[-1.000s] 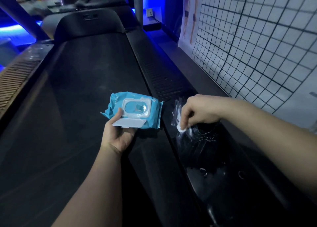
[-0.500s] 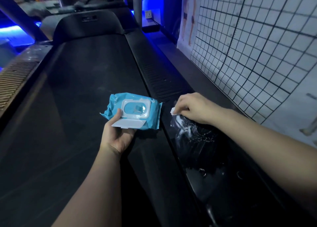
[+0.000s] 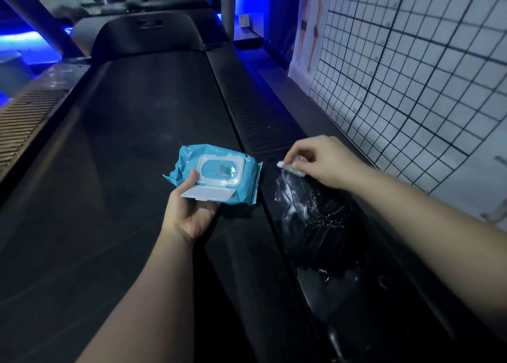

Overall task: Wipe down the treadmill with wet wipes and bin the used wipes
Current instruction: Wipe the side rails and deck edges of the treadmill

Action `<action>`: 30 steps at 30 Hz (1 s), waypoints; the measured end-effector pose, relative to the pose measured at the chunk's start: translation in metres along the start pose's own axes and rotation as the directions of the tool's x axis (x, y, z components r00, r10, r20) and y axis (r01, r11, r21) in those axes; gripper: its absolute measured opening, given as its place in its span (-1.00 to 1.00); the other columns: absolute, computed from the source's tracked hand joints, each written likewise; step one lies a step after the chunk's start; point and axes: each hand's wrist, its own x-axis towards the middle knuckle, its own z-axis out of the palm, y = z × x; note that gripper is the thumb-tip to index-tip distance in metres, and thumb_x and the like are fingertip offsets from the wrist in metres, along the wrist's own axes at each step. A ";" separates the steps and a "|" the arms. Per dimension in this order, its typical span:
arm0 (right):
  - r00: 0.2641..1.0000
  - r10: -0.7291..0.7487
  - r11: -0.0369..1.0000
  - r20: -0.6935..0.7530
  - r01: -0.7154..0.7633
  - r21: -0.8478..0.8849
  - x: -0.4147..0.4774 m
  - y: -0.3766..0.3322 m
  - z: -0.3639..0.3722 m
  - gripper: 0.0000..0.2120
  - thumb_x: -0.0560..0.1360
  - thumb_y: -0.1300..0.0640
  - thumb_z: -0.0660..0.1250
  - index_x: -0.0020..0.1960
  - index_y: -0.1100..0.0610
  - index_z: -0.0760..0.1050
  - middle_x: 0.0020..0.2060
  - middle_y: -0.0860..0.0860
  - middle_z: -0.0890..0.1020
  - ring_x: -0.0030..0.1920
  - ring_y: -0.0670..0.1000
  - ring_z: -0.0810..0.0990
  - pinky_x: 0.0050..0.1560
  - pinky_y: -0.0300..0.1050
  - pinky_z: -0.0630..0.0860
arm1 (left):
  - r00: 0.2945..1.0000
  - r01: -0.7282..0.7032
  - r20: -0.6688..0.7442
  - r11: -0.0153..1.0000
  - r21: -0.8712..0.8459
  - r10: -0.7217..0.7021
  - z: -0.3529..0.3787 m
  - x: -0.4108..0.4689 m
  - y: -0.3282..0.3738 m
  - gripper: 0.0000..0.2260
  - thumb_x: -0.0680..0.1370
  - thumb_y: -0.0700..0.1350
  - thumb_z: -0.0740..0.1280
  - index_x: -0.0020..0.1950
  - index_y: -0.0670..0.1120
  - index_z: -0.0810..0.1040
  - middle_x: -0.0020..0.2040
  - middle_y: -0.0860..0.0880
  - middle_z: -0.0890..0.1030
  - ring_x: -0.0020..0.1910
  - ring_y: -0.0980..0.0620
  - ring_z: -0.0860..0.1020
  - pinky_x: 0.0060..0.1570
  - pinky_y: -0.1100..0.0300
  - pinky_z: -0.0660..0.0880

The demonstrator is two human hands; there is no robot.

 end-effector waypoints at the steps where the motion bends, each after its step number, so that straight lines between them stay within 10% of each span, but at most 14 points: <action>1: 0.999 -0.028 0.999 -0.036 0.026 -0.044 0.001 0.003 0.008 -0.87 0.55 0.11 0.42 -0.01 -0.11 0.68 -0.09 -0.15 0.70 -0.04 -0.13 0.63 0.10 -0.05 0.57 | 1.000 0.001 -0.001 1.000 -0.004 -0.001 0.000 0.000 0.000 -0.58 0.67 -0.08 0.31 0.52 -0.18 0.48 0.38 -0.21 0.63 0.39 -0.20 0.60 0.46 -0.22 0.45; 7: 0.947 -0.121 0.978 0.297 0.166 -0.129 -0.001 0.000 0.007 -0.80 0.52 0.08 0.48 0.10 -0.15 0.69 -0.10 -0.18 0.65 -0.08 -0.20 0.57 0.04 -0.20 0.52 | 1.000 0.007 0.001 1.000 -0.015 -0.007 -0.001 0.001 0.000 -0.59 0.69 -0.09 0.30 0.53 -0.19 0.47 0.39 -0.22 0.62 0.40 -0.21 0.58 0.48 -0.23 0.41; 12: 0.721 -0.061 0.997 0.691 0.016 0.071 -0.012 -0.012 -0.020 -0.81 0.48 0.17 0.52 0.07 -0.02 0.72 -0.21 -0.04 0.70 -0.18 -0.15 0.61 0.03 -0.12 0.60 | 1.000 0.001 0.008 1.000 -0.018 -0.001 0.000 0.000 -0.001 -0.61 0.68 -0.09 0.30 0.49 -0.20 0.50 0.36 -0.22 0.64 0.38 -0.21 0.60 0.48 -0.21 0.42; 19: 0.997 -0.059 0.997 0.053 0.061 -0.049 0.001 -0.007 0.009 -0.85 0.54 0.08 0.46 0.08 -0.09 0.70 -0.06 -0.19 0.69 -0.06 -0.25 0.57 -0.02 -0.51 0.42 | 1.000 -0.003 0.023 1.000 -0.028 0.004 0.001 -0.001 0.000 -0.56 0.58 -0.11 0.37 0.45 -0.20 0.53 0.35 -0.22 0.65 0.38 -0.21 0.61 0.46 -0.20 0.44; 30: 0.746 0.033 0.951 0.665 0.180 -0.250 -0.008 -0.018 -0.027 -0.80 0.47 0.07 0.51 -0.05 -0.25 0.71 -0.10 -0.17 0.67 -0.10 -0.13 0.59 0.02 -0.10 0.54 | 0.999 0.007 0.042 0.999 -0.045 -0.005 0.002 -0.002 0.001 -0.73 0.71 -0.10 0.27 0.33 -0.21 0.58 0.29 -0.23 0.68 0.18 -0.20 0.71 0.09 -0.21 0.68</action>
